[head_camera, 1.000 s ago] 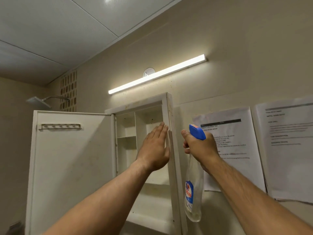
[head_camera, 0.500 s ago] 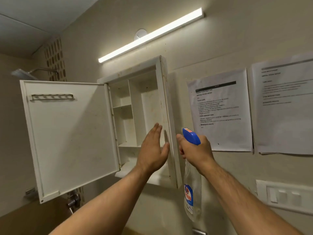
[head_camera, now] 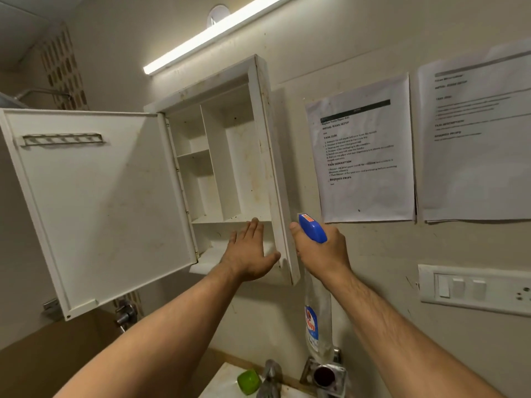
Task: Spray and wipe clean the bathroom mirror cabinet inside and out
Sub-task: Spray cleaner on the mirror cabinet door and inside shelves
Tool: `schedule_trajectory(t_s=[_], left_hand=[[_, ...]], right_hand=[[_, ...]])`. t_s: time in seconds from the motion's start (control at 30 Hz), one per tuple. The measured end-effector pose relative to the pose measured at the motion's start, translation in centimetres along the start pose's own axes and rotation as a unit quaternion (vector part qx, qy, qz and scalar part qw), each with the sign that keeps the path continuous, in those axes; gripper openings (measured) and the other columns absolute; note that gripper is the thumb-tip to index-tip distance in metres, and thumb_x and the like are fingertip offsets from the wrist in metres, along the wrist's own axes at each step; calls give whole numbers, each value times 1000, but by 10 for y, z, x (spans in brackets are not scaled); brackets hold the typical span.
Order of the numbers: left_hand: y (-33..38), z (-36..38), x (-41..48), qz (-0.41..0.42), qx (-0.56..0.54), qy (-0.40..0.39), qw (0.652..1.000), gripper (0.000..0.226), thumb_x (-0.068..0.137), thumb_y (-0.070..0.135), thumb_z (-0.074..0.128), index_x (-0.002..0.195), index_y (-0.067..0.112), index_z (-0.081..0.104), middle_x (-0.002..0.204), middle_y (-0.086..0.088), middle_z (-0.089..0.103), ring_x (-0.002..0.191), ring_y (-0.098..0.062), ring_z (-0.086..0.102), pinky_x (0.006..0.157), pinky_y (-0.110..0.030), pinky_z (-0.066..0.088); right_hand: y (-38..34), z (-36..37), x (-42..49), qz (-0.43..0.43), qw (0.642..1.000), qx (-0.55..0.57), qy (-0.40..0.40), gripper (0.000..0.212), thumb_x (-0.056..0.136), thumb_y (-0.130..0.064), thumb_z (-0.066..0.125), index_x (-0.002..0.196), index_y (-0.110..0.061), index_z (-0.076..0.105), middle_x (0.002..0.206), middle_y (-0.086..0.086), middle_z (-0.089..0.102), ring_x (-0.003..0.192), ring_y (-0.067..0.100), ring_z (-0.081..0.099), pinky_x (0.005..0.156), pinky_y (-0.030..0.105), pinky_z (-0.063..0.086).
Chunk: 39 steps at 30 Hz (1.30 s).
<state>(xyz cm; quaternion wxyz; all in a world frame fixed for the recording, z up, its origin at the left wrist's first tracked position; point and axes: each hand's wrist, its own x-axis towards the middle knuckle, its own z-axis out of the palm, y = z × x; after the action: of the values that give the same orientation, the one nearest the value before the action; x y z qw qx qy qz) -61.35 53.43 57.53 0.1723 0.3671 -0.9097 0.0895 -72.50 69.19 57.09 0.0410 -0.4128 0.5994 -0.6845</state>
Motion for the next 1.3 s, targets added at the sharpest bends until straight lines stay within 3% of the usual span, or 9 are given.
schedule_trajectory(t_s=[0.13, 0.33, 0.47, 0.57, 0.73, 0.9, 1.07, 1.23, 1.3], left_hand=[[-3, 2, -1, 7, -4, 26, 1000, 91, 93, 66, 35, 161, 17, 1, 169, -2, -5, 155, -20, -4, 125, -47, -1], [9, 18, -20, 34, -59, 155, 986, 83, 92, 52, 39, 161, 18, 9, 169, -1, 4, 155, -18, 6, 126, -42, 7], [25, 41, -36, 28, -80, 162, 983, 81, 89, 26, 48, 160, 17, 10, 169, -2, 7, 155, -17, 4, 125, -37, 2], [27, 56, -48, 24, -82, 144, 986, 83, 85, 13, 48, 160, 16, 13, 169, -2, 7, 155, -18, 2, 126, -38, 4], [20, 66, -60, 20, -64, 129, 989, 84, 83, 15, 49, 160, 17, 14, 169, -1, 3, 155, -18, 0, 127, -40, 6], [17, 64, -64, 13, -52, 125, 991, 84, 83, 14, 49, 160, 18, 13, 169, -1, 3, 155, -17, 0, 123, -34, -2], [17, 58, -66, 6, -48, 128, 991, 85, 84, 14, 50, 160, 18, 13, 169, -1, 2, 155, -18, 0, 123, -34, -2], [20, 43, -64, 15, -48, 136, 990, 83, 85, 15, 51, 159, 16, 14, 169, -3, 4, 155, -20, 2, 127, -41, 9], [19, 36, -60, 15, -53, 139, 989, 83, 85, 15, 51, 159, 15, 13, 169, -4, 3, 155, -20, 2, 127, -42, 9]], right_hand=[[18, 0, -6, 4, 1000, 11, 18, 30, 97, -41, 67, 79, -18, 64, 64, -2, 58, 54, 9, 51, 53, 21, 46], [62, 1, -50, 45, 998, 31, 4, 34, 94, -39, 71, 70, -17, 63, 55, -2, 57, 45, 7, 50, 45, 16, 43], [84, 4, -79, 58, 997, 49, -4, 23, 91, -39, 75, 77, -22, 69, 63, -4, 64, 52, 8, 53, 52, 17, 47], [99, 10, -94, 84, 996, 33, -5, 30, 90, -37, 76, 69, -19, 63, 54, -8, 55, 49, 5, 47, 49, 17, 42], [118, 12, -104, 123, 991, 37, 30, 35, 90, -38, 76, 65, -20, 59, 51, -9, 51, 48, 5, 42, 48, 20, 39], [127, 9, -103, 194, 980, 37, 11, 43, 89, -44, 74, 78, -3, 64, 61, 13, 56, 56, 20, 53, 62, 48, 58], [117, 3, -83, 193, 977, 93, -4, 33, 89, -43, 76, 87, -11, 72, 81, 15, 73, 79, 35, 73, 78, 50, 64], [88, -3, -58, 144, 987, 68, -17, 34, 91, -44, 73, 76, -14, 67, 56, -4, 62, 53, 14, 62, 63, 44, 62], [76, -4, -52, 113, 991, 66, -28, 34, 90, -45, 72, 78, -14, 69, 62, 2, 66, 56, 21, 63, 63, 43, 61]])
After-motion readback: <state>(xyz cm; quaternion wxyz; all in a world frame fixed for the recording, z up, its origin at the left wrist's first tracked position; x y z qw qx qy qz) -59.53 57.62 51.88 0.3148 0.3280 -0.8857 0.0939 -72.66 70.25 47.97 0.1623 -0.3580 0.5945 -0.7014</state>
